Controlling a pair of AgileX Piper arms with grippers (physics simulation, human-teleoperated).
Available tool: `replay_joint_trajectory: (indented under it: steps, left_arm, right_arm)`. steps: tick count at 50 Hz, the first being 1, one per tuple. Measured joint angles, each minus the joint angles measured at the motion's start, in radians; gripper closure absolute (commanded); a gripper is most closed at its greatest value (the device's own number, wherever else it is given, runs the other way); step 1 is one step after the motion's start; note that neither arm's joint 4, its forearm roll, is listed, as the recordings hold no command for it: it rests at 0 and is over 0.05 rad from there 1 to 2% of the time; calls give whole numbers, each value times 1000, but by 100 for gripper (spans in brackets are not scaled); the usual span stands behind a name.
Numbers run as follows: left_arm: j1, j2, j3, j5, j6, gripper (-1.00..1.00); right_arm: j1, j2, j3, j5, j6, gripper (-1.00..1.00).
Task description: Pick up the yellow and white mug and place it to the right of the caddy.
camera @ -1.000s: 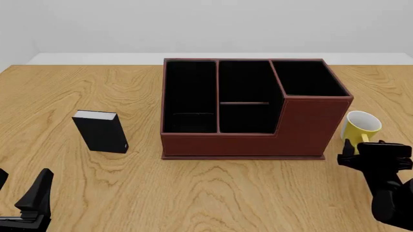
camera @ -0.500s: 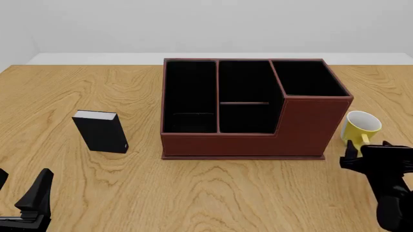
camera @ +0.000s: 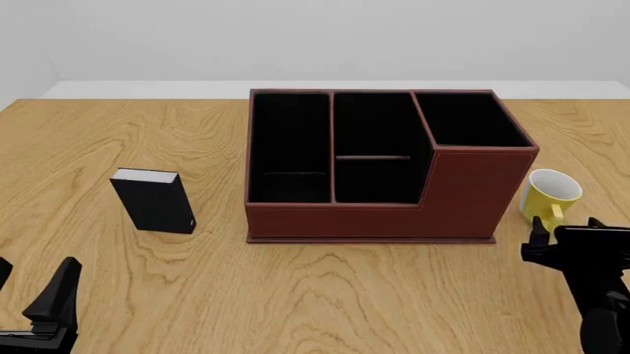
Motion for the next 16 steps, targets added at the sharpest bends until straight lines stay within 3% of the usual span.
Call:
replay_joint_trajectory:
  steps: [16]
  left_arm:
    - [0, 0, 0, 0, 0, -100]
  right_arm:
    - [3, -66, 34, 20, -3, -100]
